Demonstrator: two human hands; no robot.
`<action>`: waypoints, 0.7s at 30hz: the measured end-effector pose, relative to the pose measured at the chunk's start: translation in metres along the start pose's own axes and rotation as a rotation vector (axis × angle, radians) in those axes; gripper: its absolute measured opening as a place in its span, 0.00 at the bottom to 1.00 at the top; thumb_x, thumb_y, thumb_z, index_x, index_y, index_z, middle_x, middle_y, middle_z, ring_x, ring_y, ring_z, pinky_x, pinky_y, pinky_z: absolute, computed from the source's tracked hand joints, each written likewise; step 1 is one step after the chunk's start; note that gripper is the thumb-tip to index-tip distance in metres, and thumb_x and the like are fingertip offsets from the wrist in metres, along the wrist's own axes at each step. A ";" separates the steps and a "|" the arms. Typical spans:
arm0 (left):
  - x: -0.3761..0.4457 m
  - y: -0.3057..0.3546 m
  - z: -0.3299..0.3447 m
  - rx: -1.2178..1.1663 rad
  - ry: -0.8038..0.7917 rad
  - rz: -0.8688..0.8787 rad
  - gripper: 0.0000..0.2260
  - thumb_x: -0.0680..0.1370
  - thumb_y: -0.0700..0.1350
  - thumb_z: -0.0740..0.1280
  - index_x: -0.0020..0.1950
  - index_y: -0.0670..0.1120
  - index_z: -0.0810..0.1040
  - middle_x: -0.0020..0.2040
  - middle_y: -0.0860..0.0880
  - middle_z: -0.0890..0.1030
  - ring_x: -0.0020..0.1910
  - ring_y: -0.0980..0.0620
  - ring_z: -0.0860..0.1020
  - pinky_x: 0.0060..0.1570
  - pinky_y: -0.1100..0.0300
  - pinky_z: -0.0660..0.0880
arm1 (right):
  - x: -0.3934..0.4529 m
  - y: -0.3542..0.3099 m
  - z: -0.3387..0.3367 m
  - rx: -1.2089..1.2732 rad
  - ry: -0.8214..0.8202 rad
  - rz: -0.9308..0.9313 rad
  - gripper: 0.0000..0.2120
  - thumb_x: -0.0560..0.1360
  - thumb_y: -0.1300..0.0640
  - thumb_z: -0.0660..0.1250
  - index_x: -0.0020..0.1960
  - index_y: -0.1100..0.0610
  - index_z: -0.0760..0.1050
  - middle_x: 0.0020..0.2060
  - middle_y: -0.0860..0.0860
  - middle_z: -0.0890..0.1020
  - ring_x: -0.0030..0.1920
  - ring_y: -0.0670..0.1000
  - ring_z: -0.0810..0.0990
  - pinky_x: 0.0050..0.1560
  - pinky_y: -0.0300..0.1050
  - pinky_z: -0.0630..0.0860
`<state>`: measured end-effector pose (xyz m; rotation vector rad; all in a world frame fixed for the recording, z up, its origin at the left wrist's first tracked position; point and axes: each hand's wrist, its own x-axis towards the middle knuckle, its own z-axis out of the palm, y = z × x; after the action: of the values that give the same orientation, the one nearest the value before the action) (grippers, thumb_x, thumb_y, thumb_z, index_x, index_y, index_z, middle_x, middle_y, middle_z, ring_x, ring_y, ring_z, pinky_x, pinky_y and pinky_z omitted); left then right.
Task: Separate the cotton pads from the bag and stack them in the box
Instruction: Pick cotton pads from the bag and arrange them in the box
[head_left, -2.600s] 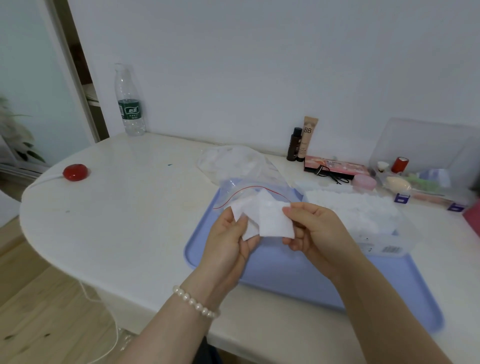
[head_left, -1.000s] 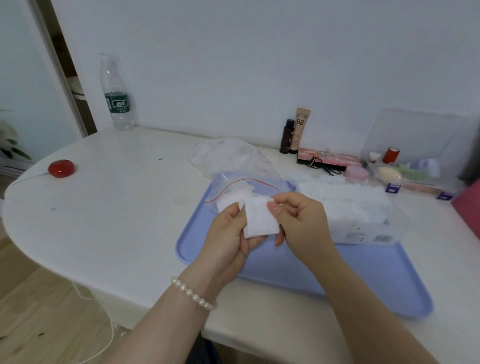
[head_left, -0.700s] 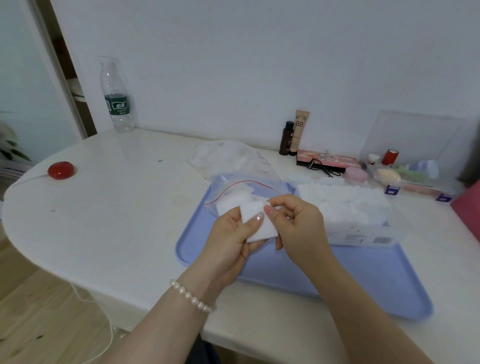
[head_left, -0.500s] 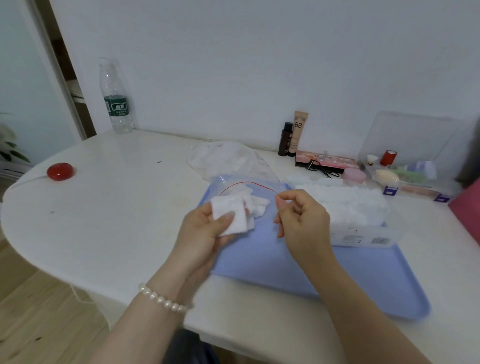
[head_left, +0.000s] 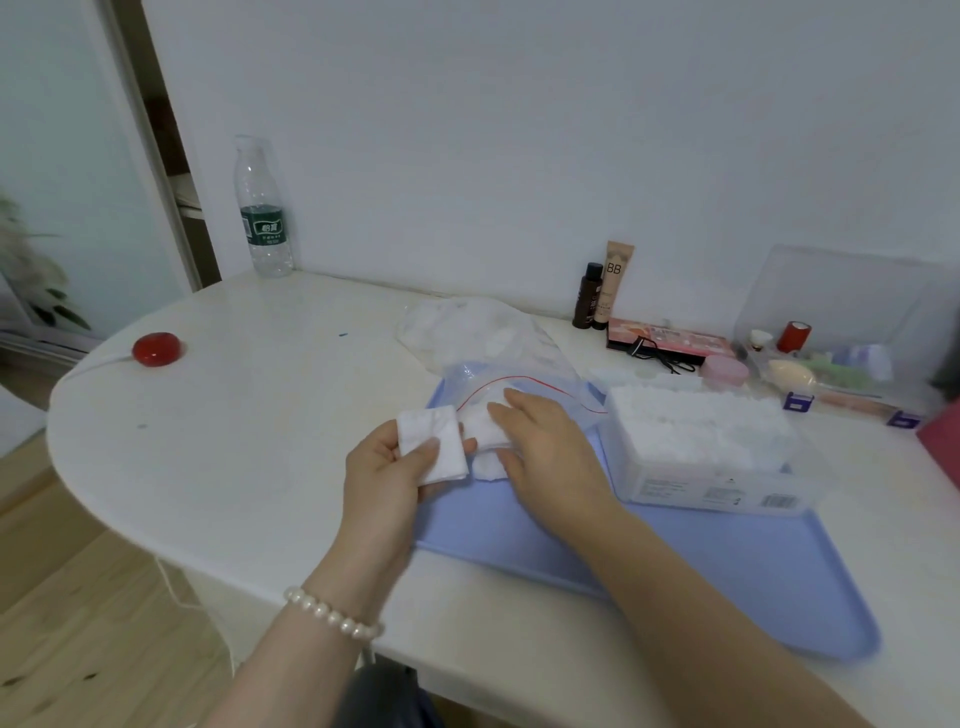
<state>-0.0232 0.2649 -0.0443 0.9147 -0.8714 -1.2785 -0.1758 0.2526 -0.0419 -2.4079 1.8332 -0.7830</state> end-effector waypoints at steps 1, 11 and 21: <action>0.000 0.000 0.000 -0.012 -0.011 -0.005 0.11 0.75 0.28 0.60 0.53 0.35 0.78 0.46 0.36 0.83 0.46 0.43 0.84 0.43 0.56 0.81 | 0.003 -0.001 0.002 -0.055 0.014 -0.036 0.23 0.67 0.66 0.71 0.61 0.61 0.75 0.63 0.60 0.75 0.63 0.61 0.73 0.60 0.55 0.71; 0.001 0.001 -0.002 -0.059 -0.031 -0.034 0.11 0.76 0.29 0.59 0.54 0.36 0.77 0.49 0.36 0.82 0.42 0.45 0.84 0.38 0.59 0.80 | -0.005 -0.003 -0.052 0.420 0.188 0.337 0.08 0.72 0.65 0.63 0.44 0.55 0.79 0.40 0.53 0.82 0.41 0.53 0.77 0.42 0.43 0.72; -0.011 -0.010 0.028 -0.068 -0.138 -0.113 0.11 0.80 0.34 0.57 0.59 0.39 0.76 0.53 0.40 0.82 0.52 0.44 0.82 0.51 0.51 0.79 | -0.026 0.001 -0.059 1.519 -0.137 0.641 0.05 0.77 0.65 0.57 0.49 0.62 0.71 0.39 0.62 0.79 0.30 0.56 0.81 0.25 0.41 0.76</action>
<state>-0.0534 0.2728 -0.0427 0.8387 -0.8881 -1.4739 -0.2045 0.2924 -0.0006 -0.8331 1.0222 -1.1821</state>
